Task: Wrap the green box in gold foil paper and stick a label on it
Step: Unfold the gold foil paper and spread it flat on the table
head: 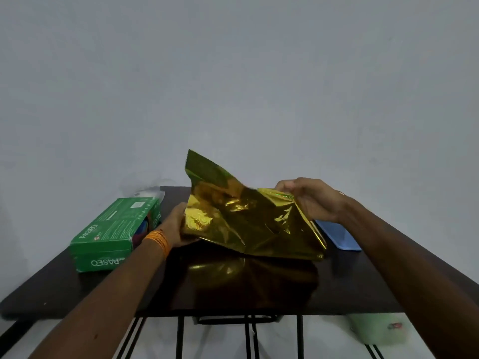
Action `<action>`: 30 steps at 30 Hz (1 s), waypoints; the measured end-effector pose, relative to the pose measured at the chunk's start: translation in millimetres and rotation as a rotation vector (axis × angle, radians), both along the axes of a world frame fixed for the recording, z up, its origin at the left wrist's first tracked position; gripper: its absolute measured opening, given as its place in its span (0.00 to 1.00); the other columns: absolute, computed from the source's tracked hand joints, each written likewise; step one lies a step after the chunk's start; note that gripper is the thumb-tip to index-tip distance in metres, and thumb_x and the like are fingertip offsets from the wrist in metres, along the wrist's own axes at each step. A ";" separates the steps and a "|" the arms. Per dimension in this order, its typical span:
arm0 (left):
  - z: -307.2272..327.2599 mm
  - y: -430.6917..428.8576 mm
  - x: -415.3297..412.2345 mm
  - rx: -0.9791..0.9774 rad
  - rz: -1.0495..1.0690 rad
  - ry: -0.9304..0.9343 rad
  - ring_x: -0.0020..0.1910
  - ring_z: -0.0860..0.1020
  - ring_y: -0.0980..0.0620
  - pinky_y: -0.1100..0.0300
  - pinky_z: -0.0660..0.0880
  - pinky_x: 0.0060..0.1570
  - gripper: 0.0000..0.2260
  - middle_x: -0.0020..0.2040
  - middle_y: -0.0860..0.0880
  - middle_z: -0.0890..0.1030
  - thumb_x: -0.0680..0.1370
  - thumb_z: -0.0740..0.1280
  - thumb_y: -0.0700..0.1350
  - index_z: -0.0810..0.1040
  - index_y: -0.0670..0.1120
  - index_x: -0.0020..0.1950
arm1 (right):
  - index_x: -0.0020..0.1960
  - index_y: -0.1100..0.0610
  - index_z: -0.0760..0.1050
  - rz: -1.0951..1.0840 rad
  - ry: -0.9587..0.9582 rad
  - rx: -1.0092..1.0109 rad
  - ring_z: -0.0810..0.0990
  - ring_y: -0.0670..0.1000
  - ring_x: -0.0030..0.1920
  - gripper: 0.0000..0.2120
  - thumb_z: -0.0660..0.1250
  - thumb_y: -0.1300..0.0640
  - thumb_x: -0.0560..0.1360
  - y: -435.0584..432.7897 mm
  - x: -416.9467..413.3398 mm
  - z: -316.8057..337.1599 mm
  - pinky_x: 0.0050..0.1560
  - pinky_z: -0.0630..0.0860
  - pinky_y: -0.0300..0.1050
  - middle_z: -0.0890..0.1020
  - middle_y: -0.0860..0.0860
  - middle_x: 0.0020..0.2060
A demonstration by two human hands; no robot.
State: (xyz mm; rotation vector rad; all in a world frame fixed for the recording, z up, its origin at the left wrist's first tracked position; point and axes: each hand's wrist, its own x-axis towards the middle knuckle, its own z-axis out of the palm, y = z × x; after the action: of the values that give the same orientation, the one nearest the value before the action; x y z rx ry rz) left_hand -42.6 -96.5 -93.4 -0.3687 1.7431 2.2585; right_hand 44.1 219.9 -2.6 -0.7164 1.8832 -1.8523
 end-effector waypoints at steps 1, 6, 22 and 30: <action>-0.4 -3.7 -1.4 -0.013 -0.025 0.015 0.51 0.82 0.44 0.50 0.81 0.44 0.17 0.51 0.43 0.85 0.75 0.68 0.56 0.80 0.45 0.55 | 0.47 0.59 0.80 -0.062 0.005 -0.021 0.81 0.53 0.45 0.15 0.59 0.51 0.80 -2.2 1.4 0.0 0.46 0.80 0.45 0.82 0.55 0.44; -2.2 -8.6 -2.0 -0.159 -0.157 0.064 0.32 0.83 0.48 0.57 0.81 0.34 0.09 0.36 0.44 0.81 0.80 0.63 0.40 0.77 0.42 0.42 | 0.57 0.61 0.79 -0.313 0.037 0.102 0.81 0.56 0.51 0.18 0.58 0.50 0.82 -1.6 -16.4 -11.6 0.54 0.77 0.51 0.84 0.57 0.51; -6.6 -7.8 2.6 -0.377 -0.249 0.441 0.36 0.82 0.54 0.67 0.79 0.38 0.14 0.28 0.51 0.81 0.80 0.56 0.28 0.74 0.42 0.41 | 0.74 0.62 0.65 -0.067 0.201 1.063 0.74 0.47 0.58 0.19 0.59 0.64 0.83 -25.0 -48.8 -66.2 0.61 0.72 0.40 0.75 0.54 0.63; -22.6 -15.5 -44.8 -0.694 -0.339 0.409 0.70 0.70 0.41 0.58 0.73 0.57 0.34 0.73 0.41 0.69 0.70 0.73 0.29 0.67 0.40 0.75 | 0.80 0.52 0.57 -0.121 0.297 1.223 0.69 0.57 0.70 0.33 0.66 0.50 0.78 -30.9 -67.4 -96.4 0.72 0.66 0.54 0.67 0.57 0.74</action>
State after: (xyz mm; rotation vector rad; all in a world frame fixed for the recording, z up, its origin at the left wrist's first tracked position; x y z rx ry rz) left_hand -87.3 -112.1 -116.1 0.2775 2.5421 1.5107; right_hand -23.3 189.1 -99.0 -0.4133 2.7310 -0.3547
